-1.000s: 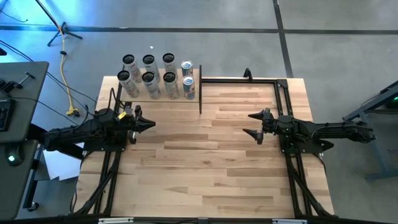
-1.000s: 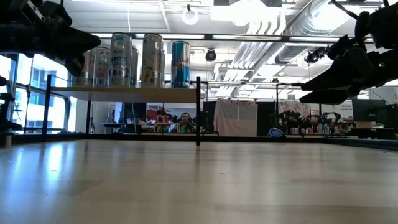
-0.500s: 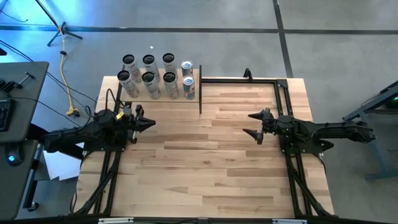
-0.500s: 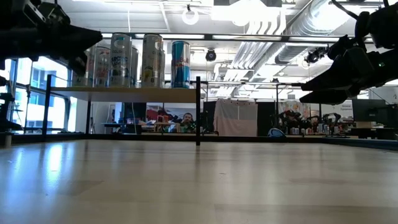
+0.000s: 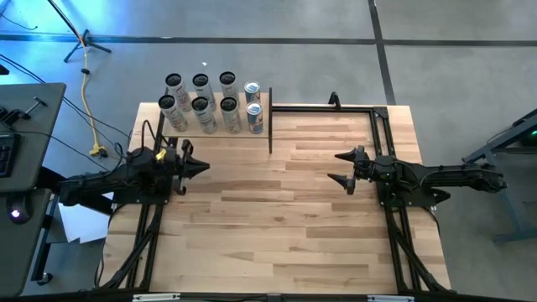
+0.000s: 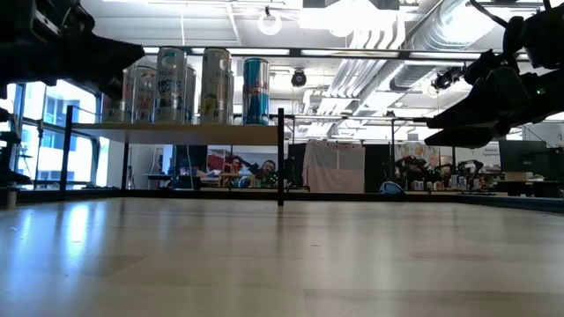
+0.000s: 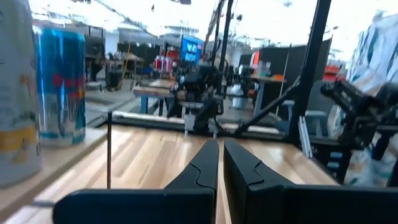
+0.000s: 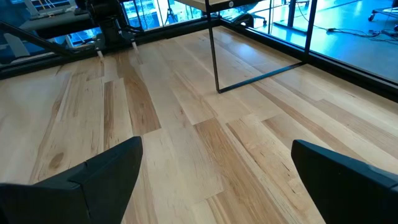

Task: Place canned beverage on shelf
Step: Return to Home Position

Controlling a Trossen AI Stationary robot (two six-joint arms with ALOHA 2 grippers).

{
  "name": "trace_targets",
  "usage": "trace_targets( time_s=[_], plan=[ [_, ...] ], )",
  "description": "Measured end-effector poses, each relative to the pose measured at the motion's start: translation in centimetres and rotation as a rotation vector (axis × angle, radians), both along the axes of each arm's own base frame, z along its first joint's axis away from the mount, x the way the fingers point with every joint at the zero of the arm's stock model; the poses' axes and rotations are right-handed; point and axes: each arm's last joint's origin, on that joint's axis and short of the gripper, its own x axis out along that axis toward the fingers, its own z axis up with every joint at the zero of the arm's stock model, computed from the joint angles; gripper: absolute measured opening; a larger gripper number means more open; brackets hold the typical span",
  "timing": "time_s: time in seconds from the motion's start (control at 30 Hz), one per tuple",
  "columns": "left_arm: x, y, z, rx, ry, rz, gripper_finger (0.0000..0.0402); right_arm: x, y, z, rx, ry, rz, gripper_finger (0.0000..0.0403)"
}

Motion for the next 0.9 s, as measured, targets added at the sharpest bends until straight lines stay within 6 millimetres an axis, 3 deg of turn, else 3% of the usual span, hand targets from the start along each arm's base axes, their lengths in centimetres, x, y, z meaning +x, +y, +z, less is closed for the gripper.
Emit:
trace_targets(
  time_s=[0.23,0.9],
  plan=[
    [0.09,0.01,-0.77,-0.012,0.078,0.000,0.0000,0.00,0.00,0.00,0.000,0.000,0.000,0.0400],
    [0.09,0.01,-0.81,-0.012,0.082,0.000,0.0001,0.00,0.00,0.00,0.000,0.000,0.000,0.0400]
  ],
)
